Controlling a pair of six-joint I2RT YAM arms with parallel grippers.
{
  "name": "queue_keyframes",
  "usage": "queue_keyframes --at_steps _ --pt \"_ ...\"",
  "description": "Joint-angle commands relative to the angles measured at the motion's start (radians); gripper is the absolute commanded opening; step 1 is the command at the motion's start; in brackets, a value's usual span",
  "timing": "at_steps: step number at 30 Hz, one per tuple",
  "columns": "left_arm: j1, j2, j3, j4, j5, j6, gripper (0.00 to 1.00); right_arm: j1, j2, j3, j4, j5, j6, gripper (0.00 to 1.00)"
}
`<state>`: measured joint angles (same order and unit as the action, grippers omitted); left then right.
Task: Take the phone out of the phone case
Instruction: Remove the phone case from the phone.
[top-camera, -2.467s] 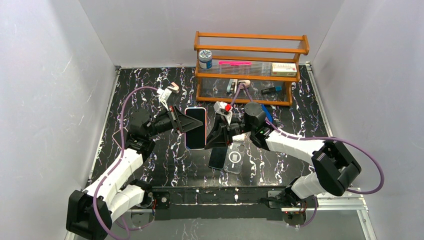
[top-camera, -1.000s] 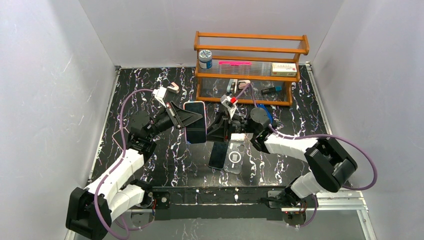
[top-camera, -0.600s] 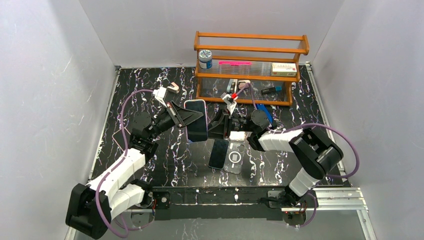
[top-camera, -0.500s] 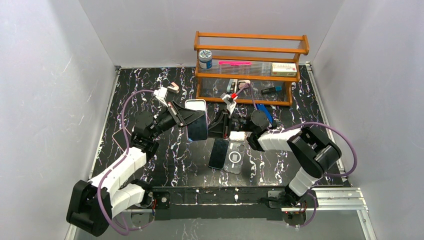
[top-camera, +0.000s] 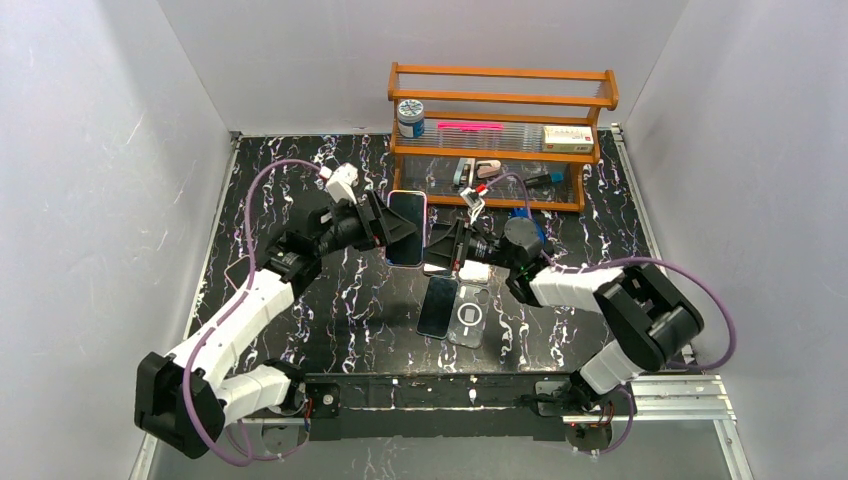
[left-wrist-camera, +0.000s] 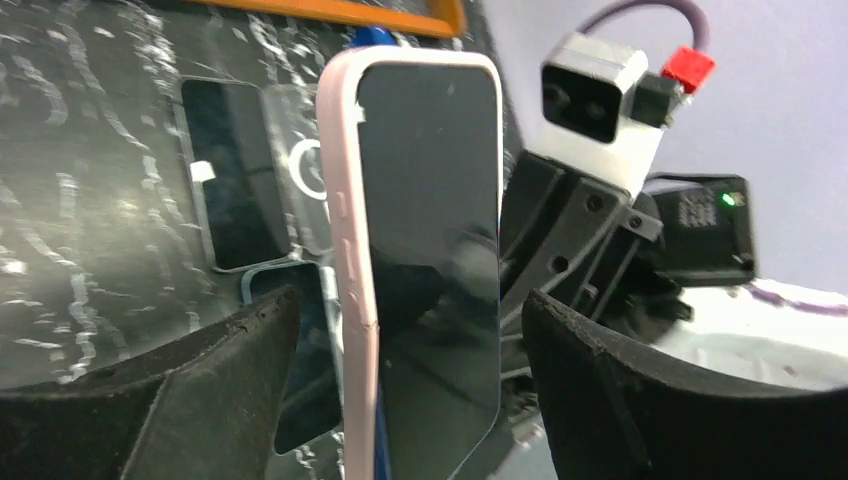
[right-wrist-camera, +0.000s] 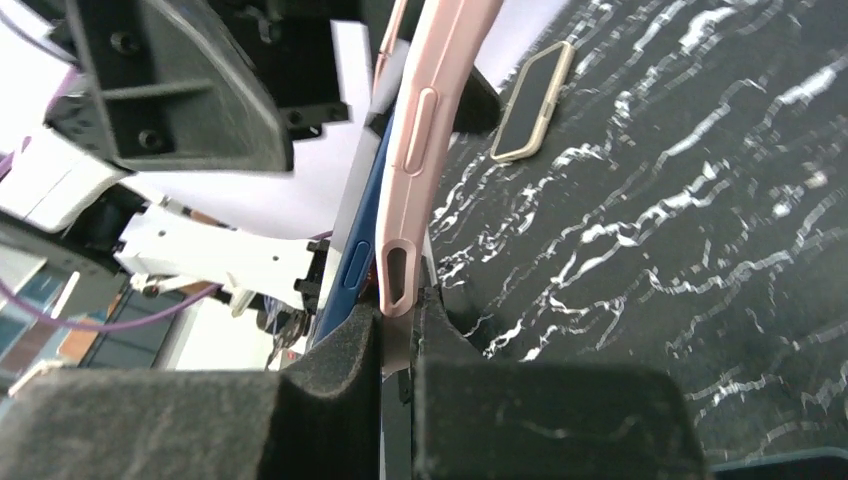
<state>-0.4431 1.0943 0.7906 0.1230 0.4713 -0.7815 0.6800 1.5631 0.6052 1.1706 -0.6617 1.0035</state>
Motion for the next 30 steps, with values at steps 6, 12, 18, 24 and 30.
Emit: queue_keyframes --at_steps 6,12,18,24,30 --pt "-0.07 -0.021 0.171 -0.422 -0.351 0.342 0.81 0.006 -0.204 0.062 -0.566 0.247 -0.107 0.01" --pt "-0.303 0.01 0.223 -0.483 -0.621 0.436 0.81 0.022 -0.236 0.115 -0.737 0.323 -0.118 0.01" --pt "-0.492 0.095 0.276 -0.525 -0.848 0.503 0.76 0.025 -0.256 0.128 -0.783 0.351 -0.095 0.01" --pt "-0.589 0.17 0.286 -0.529 -0.993 0.542 0.64 0.025 -0.259 0.124 -0.772 0.337 -0.073 0.01" --pt "-0.63 0.225 0.305 -0.525 -1.081 0.549 0.58 0.029 -0.258 0.117 -0.744 0.317 -0.054 0.01"
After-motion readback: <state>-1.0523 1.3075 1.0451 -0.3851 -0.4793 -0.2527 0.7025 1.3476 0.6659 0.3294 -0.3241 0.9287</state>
